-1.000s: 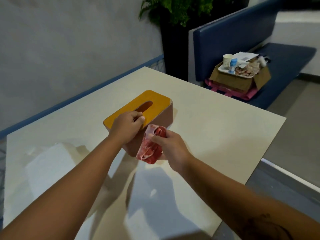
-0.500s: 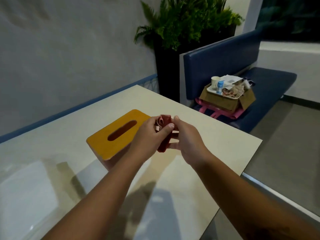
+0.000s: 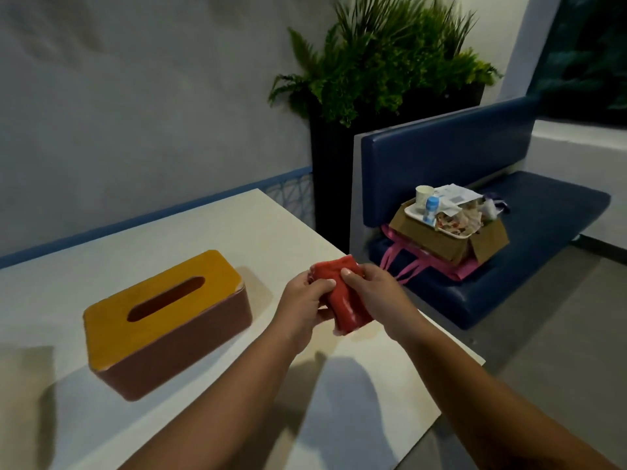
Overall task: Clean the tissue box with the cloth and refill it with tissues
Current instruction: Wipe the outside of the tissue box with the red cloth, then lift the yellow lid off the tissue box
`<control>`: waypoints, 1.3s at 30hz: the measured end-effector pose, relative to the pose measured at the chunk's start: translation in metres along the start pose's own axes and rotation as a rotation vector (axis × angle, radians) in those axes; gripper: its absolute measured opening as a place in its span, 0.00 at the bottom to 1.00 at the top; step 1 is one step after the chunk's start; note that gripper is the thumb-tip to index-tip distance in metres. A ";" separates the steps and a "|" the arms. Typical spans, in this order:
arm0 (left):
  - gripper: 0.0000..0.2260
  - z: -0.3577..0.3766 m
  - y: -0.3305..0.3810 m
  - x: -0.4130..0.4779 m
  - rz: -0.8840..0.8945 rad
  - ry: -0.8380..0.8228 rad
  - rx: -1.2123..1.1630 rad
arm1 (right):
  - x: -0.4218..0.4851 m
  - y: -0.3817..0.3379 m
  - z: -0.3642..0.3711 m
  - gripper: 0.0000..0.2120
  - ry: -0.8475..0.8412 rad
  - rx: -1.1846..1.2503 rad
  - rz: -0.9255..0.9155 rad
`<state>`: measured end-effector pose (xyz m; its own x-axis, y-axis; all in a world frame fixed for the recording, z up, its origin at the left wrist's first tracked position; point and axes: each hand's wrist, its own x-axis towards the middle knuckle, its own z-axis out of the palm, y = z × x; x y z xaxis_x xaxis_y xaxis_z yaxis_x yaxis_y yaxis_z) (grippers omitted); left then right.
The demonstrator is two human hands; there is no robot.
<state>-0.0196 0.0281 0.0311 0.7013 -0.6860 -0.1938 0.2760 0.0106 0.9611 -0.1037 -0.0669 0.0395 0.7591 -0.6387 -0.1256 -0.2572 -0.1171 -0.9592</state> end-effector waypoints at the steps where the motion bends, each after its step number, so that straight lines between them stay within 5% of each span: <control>1: 0.08 0.004 -0.006 0.007 -0.022 0.010 -0.007 | 0.007 0.006 -0.005 0.13 -0.003 -0.049 -0.011; 8: 0.14 0.020 -0.047 0.041 -0.051 0.235 0.269 | 0.049 0.052 -0.013 0.11 -0.016 -0.430 -0.061; 12: 0.22 0.019 -0.061 0.045 0.012 0.298 0.655 | 0.058 0.072 -0.006 0.12 0.001 -0.627 -0.142; 19: 0.21 0.019 -0.077 0.046 0.147 0.280 1.325 | 0.061 0.082 -0.005 0.21 0.014 -0.874 -0.277; 25: 0.21 -0.003 -0.048 0.046 0.050 0.164 1.306 | 0.072 0.057 -0.007 0.19 -0.044 -1.019 -0.303; 39: 0.14 -0.117 0.035 -0.032 0.321 0.776 1.110 | 0.053 -0.037 0.098 0.19 -0.148 -0.816 -0.629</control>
<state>0.0446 0.1358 0.0483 0.9163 -0.1851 0.3551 -0.3681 -0.7382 0.5653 0.0043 -0.0217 0.0440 0.9478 -0.1910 0.2553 -0.0742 -0.9109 -0.4060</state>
